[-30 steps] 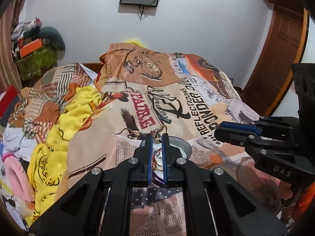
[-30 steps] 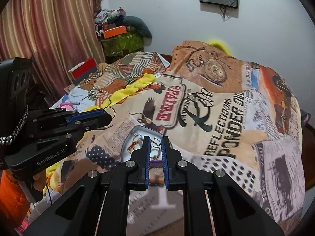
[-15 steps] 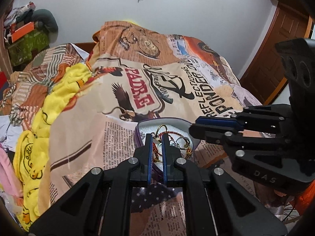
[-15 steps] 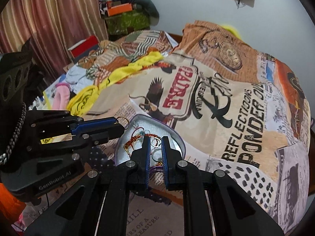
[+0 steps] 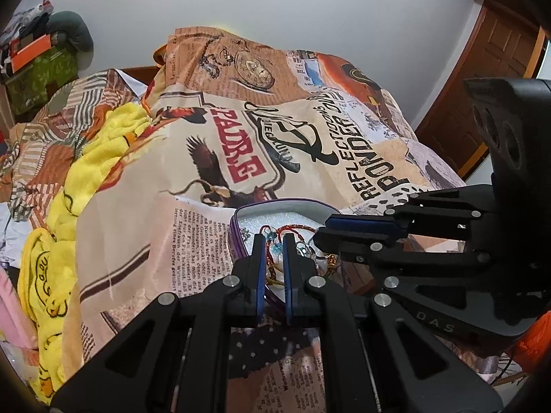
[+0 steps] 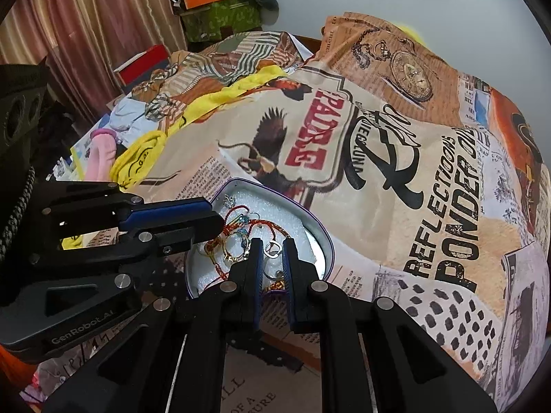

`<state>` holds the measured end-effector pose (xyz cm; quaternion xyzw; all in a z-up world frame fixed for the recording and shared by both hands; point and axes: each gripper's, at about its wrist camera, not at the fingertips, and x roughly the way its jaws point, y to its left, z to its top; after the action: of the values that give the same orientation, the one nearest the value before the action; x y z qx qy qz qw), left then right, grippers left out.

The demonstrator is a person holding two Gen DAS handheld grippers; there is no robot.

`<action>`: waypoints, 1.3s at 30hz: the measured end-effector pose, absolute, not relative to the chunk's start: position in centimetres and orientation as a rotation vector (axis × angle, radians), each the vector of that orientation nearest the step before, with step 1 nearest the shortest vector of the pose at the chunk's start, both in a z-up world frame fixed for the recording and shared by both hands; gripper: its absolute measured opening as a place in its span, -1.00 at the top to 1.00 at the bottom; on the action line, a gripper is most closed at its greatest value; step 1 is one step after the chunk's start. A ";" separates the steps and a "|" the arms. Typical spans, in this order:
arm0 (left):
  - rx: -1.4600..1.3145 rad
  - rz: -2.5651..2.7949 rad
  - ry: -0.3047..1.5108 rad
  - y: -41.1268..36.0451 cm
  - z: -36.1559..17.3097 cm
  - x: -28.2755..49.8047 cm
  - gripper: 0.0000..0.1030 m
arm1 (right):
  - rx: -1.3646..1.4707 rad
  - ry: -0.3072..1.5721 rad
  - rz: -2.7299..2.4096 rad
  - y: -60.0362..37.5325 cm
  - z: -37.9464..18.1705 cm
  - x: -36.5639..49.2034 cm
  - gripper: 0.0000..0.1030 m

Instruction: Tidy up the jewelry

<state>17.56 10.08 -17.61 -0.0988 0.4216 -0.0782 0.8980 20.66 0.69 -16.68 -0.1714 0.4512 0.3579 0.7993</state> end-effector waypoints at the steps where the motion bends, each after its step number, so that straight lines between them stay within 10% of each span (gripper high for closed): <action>1: -0.200 -0.163 0.872 10.0 -17.5 17.5 0.86 | -0.375 0.963 0.766 0.7 -16.6 20.5 0.81; 23: -0.172 -0.005 0.563 11.1 -5.2 10.1 0.72 | -0.243 0.632 0.698 -3.4 -5.3 15.3 0.62; 32: -0.095 0.083 0.258 8.2 2.0 2.3 0.00 | -0.061 0.341 0.663 -7.8 2.3 8.1 0.62; 39: -0.081 0.115 0.175 6.6 2.9 -0.8 -0.64 | 0.025 0.210 0.569 -9.5 3.3 4.6 -0.44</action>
<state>-0.83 6.61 2.90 -0.0402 0.0875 0.0575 0.9937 4.63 -9.52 3.26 0.0125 0.1032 0.2804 0.9542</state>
